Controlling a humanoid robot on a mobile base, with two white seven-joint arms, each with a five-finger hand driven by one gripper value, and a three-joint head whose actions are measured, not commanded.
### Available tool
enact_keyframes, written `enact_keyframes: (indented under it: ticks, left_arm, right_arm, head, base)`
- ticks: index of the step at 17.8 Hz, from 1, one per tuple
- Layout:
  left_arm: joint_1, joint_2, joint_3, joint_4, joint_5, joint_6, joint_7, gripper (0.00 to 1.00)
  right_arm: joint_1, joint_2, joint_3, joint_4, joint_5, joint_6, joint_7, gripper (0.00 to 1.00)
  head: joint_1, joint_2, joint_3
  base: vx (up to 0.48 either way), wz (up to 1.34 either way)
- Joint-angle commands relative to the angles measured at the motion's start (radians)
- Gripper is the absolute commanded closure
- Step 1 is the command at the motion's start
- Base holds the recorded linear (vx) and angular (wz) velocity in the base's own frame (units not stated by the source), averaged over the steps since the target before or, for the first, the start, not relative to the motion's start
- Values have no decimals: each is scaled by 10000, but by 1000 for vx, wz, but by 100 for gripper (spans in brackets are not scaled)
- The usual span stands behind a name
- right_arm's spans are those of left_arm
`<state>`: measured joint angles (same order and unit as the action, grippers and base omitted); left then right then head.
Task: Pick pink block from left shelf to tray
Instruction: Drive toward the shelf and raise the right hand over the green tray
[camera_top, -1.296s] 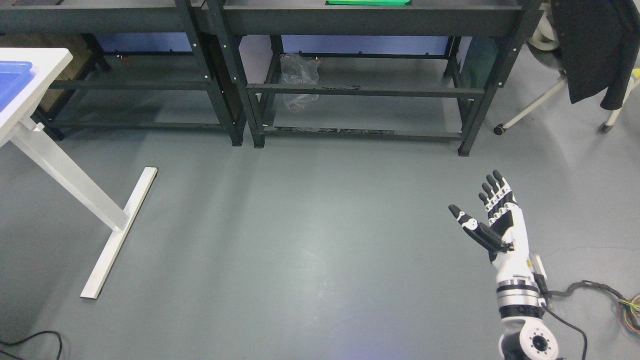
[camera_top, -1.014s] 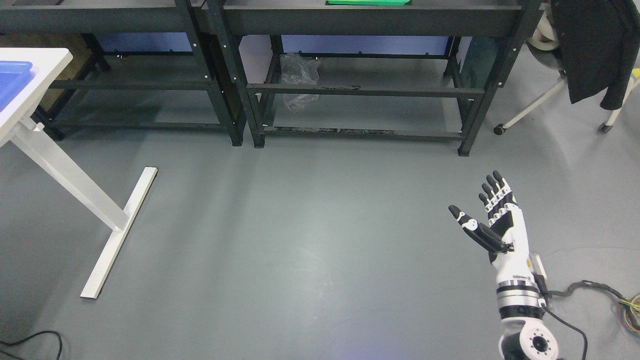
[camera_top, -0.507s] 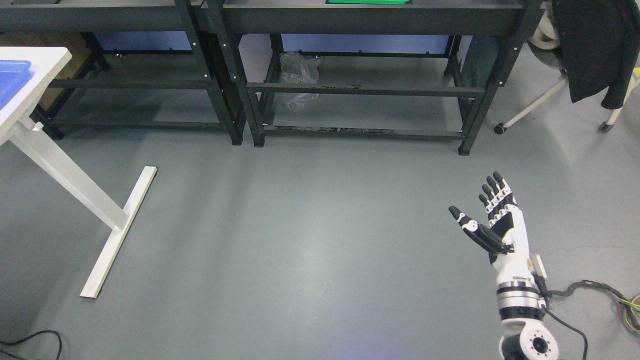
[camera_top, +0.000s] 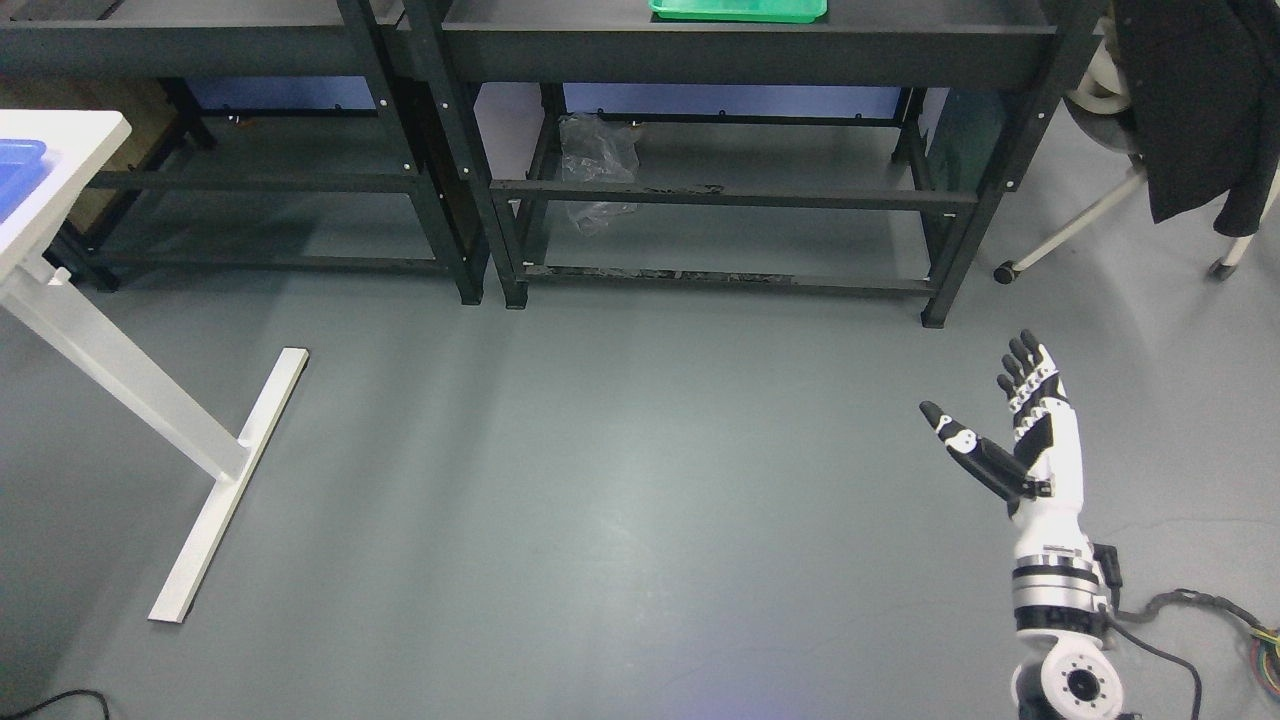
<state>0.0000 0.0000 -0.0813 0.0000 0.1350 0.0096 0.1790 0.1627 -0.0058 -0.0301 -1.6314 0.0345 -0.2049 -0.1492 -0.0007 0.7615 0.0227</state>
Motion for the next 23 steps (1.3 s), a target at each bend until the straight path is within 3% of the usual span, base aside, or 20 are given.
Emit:
enact_keyframes:
  ticks: [1, 4, 7, 9, 12, 16, 17, 23]
  left_arm:
    - [-292, 175, 0, -175, 0, -4, 5, 0]
    - [-307, 175, 0, -175, 0, -4, 5, 0]
    - [-292, 175, 0, -175, 0, -4, 5, 0]
    - [-292, 175, 0, -175, 0, -4, 5, 0]
    - [-292, 175, 0, -175, 0, -4, 5, 0]
    - [-307, 175, 0, -175, 0, -4, 5, 0]
    - [-292, 175, 0, -175, 0, -4, 5, 0]
    - [-292, 175, 0, -175, 0, -4, 5, 0]
  right_arm:
    - [-108, -1242, -526, -38, 8528, 24, -945, 1]
    - [-138, -2225, -1017, -53, 8614, -251, -932, 1]
    - [-108, -2091, -1034, -53, 8568, -1614, -962, 1]
    - [-169, -1525, -942, -53, 8796, -1267, -962, 1]
    - [-261, -818, -530, -53, 10388, -577, -1008, 2]
    - [-277, -357, 1033, -53, 12690, 1508, -2016, 2]
    - [-262, -356, 1295, -69, 12967, 1588, -2552, 2]
    - [-400, -117, 1696, -53, 14519, 1604, -2603, 2]
  head:
    - [0, 0, 0]
    - [0, 0, 0]
    - [0, 0, 0]
    - [0, 0, 0]
    - [0, 0, 0]
    - [0, 0, 0]
    - [0, 0, 0]
    - [0, 0, 0]
  base:
    - [197, -2]
    - [219, 8]
    - [256, 35]
    - [264, 71]
    - [272, 143]
    - [276, 227]
    - [238, 149]
    - [256, -8]
